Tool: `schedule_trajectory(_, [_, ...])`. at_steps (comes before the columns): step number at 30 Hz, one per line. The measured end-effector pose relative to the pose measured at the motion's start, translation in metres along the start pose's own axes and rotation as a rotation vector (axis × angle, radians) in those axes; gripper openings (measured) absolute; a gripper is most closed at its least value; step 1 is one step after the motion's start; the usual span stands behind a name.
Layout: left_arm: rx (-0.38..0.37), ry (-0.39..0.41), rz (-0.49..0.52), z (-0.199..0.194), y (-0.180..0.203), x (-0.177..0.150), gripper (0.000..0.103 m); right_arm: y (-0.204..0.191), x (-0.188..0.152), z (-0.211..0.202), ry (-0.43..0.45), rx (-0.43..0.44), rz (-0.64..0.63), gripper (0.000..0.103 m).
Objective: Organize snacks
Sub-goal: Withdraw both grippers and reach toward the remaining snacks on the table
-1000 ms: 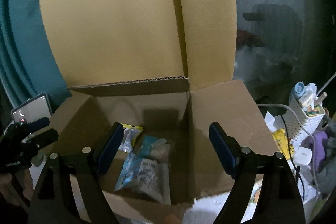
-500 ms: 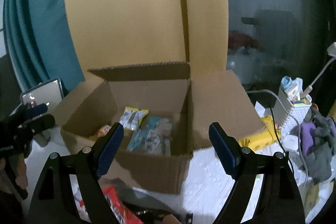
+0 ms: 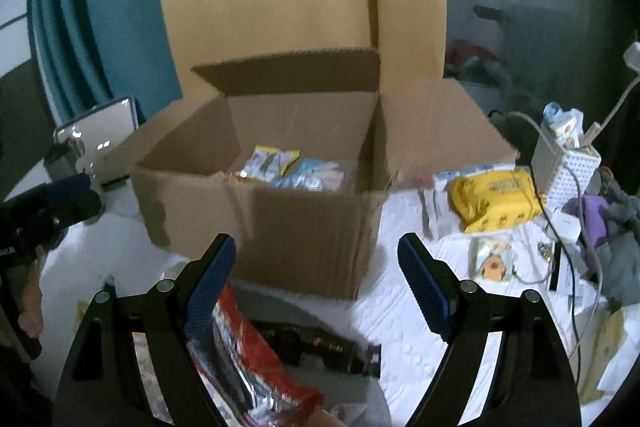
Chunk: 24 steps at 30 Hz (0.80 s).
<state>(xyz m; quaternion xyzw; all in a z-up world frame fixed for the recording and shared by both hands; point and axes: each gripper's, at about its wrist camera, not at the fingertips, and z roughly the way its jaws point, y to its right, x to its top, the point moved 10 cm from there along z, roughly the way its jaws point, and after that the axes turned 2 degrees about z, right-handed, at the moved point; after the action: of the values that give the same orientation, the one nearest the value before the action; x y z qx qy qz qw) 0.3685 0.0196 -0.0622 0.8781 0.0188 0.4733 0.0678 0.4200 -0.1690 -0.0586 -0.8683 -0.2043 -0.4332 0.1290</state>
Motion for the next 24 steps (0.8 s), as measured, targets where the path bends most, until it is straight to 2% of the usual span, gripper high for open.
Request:
schedule_trajectory(12, [0.039, -0.077, -0.067, -0.010, -0.019, -0.061, 0.088, -0.036, -0.064, 0.016, -0.127, 0.103, -0.073, 0.086])
schedule_trajectory(24, [0.097, -0.163, -0.147, -0.026, -0.056, -0.125, 0.088, -0.059, -0.095, 0.029, -0.213, 0.134, -0.119, 0.086])
